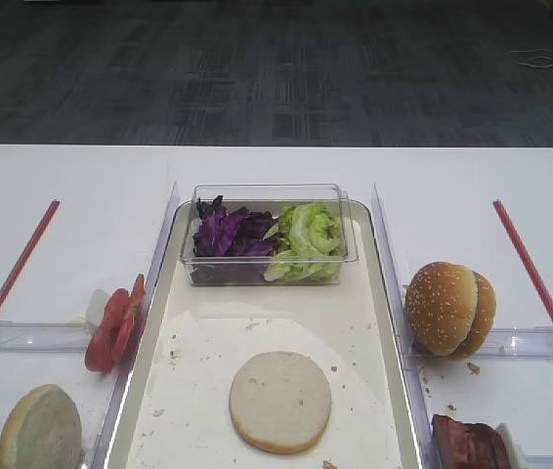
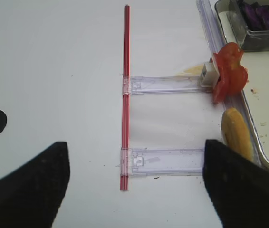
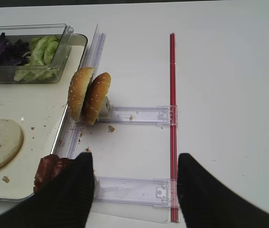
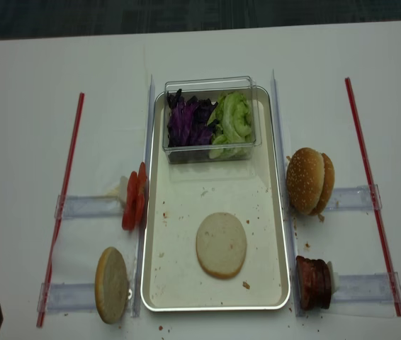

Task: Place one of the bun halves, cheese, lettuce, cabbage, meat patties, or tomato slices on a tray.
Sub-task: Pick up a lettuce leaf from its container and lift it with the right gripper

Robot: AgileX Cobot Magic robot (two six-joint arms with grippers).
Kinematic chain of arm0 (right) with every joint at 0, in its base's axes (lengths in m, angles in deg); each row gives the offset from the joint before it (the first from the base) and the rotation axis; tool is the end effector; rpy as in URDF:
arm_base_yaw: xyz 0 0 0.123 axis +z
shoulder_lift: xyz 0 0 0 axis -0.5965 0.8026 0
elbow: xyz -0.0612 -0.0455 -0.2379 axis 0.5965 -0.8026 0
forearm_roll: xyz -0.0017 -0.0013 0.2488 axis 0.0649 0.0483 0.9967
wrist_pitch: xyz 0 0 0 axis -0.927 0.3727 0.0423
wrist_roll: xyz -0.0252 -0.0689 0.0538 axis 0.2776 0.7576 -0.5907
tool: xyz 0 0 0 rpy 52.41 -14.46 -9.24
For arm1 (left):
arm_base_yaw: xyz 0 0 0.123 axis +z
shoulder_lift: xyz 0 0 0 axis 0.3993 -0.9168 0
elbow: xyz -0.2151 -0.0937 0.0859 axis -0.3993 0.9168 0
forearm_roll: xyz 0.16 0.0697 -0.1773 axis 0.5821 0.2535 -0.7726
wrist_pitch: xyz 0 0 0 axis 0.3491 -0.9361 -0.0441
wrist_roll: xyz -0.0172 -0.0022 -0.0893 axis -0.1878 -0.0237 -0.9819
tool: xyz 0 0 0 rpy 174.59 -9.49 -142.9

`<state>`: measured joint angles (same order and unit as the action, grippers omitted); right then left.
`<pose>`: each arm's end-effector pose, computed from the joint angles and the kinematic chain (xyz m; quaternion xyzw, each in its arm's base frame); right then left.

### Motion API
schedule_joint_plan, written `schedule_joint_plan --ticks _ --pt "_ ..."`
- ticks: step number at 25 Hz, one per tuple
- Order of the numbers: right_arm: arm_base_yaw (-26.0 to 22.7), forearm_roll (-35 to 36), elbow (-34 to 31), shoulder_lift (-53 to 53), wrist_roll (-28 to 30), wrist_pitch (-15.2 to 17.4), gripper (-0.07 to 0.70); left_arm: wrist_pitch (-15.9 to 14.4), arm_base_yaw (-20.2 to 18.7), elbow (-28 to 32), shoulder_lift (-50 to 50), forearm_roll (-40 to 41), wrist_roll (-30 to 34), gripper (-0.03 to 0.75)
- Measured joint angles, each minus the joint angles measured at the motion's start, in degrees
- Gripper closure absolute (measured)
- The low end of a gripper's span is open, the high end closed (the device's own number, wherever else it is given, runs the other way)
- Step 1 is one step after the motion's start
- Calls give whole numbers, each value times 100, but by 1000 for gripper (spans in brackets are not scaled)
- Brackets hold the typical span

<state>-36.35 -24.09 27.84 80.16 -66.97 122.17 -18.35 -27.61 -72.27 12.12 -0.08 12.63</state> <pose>0.0253 0.0107 0.2643 -0.0215 0.8700 0.0576 0.4891 0.0212 0.0043 0.2626 0.0022 0.8845 0.0037 0.4665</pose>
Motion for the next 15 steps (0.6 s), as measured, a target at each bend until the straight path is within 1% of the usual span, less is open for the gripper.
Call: schedule_joint_plan --ticks 6,11,15 --pt "0 0 0 12 -4 5 227 0 0 0 0 0 0 174" --pt "0 0 0 311 -26 29 227 0 0 0 0 0 0 175" --pt "0 0 0 365 -26 -20 227 9 0 0 0 0 0 176"
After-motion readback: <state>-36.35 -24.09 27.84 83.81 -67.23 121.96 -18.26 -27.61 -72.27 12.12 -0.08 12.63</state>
